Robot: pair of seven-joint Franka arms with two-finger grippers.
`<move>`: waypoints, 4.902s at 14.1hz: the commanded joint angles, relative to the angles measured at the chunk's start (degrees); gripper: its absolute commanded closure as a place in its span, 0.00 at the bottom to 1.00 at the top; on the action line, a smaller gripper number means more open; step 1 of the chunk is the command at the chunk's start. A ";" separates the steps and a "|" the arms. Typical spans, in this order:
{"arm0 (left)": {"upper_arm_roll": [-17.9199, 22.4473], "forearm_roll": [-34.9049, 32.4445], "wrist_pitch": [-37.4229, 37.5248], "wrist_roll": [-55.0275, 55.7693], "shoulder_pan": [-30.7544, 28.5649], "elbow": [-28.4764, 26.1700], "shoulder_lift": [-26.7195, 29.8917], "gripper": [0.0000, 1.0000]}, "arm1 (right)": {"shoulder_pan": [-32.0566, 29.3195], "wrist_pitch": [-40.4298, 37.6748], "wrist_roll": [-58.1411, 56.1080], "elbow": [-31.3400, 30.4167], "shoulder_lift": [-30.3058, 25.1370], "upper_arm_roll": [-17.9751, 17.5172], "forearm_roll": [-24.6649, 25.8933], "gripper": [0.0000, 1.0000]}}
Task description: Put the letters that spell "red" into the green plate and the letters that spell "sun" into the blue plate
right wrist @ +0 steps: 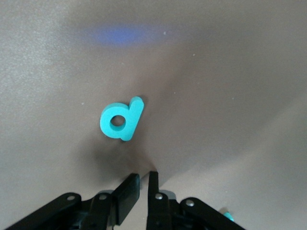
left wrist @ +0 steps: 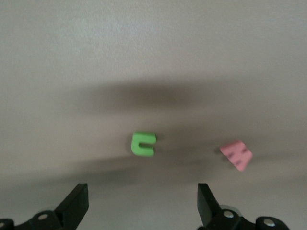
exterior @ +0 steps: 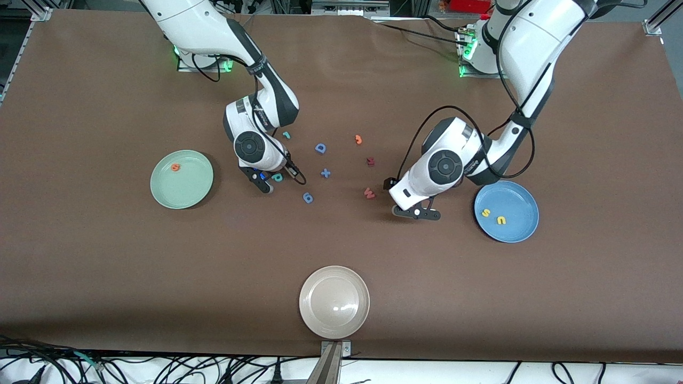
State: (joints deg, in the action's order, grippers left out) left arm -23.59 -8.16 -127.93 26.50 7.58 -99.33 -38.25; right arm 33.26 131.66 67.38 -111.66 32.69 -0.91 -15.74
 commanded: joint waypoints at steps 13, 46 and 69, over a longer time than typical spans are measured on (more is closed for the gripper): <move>0.48 -10.56 -5.66 7.96 1.91 -1.57 -3.14 0.18 | 0.32 2.28 3.52 0.65 -0.87 2.48 -1.05 1.00; -0.75 -6.17 10.42 -33.43 -23.48 -3.31 6.35 1.00 | 0.58 -8.66 -43.83 -20.24 -30.31 -1.37 7.83 0.02; -10.68 -6.61 41.98 -37.92 -26.39 26.98 12.06 0.00 | 2.07 17.93 -36.36 -25.45 -13.79 -7.00 7.92 0.24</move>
State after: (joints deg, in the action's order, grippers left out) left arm -33.91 -15.58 -88.26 -10.32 -18.76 -76.34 -26.92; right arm 34.72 148.70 29.69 -137.02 18.40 -7.93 -8.33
